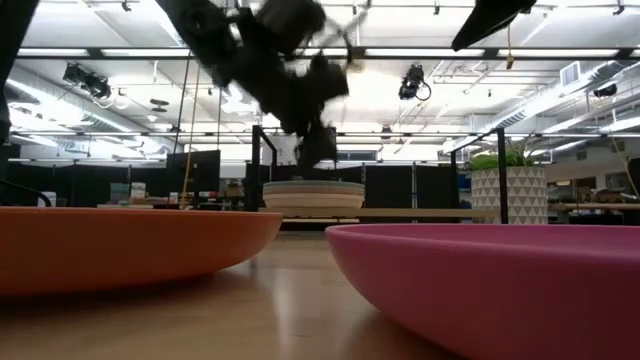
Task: Place and stack plates onto a shelf
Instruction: Put the dark blue plate on the shelf
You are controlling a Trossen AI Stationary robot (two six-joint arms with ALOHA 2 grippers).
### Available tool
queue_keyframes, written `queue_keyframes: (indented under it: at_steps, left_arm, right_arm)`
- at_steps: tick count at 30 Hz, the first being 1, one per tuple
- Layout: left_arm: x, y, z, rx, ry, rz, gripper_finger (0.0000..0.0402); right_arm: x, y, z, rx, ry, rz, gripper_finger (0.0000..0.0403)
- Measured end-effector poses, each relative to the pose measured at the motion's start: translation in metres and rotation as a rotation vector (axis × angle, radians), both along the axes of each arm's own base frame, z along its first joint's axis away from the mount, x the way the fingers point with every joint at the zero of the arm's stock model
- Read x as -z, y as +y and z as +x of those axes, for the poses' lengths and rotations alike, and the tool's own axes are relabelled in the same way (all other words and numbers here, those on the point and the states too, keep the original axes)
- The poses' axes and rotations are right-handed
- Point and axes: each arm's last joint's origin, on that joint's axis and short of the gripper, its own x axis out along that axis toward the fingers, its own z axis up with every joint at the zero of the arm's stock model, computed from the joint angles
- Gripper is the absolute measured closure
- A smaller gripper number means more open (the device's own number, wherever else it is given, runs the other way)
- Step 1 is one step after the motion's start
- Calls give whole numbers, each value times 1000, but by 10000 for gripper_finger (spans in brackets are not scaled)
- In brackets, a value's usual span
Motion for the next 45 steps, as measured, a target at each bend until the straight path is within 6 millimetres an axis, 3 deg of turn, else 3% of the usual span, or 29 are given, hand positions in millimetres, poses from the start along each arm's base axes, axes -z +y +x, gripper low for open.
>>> queue_keyframes:
  at_steps: [4,9,14,21,28,38,45]
  left_arm:
    - [-21,-19,-6,187,-35,-117,214]
    - [-26,-48,-28,355,80,-409,215]
    - [-16,-81,-57,307,260,-706,215]
    - [-7,-126,-87,91,332,-877,215]
    - [-6,-145,-98,-73,228,-897,215]
    - [6,-142,-118,-407,197,-788,214]
    - [22,-148,-121,-425,229,-623,214]
  right_arm:
    - [0,0,0,0,6,-1,270]
    - [2,0,-2,16,19,10,270]
    - [1,0,-1,14,10,10,270]
    - [0,0,0,-16,6,-16,270]
    - [0,0,0,-48,29,-49,270]
    - [0,1,0,-108,60,-74,270]
    - [7,1,2,-119,69,-85,270]
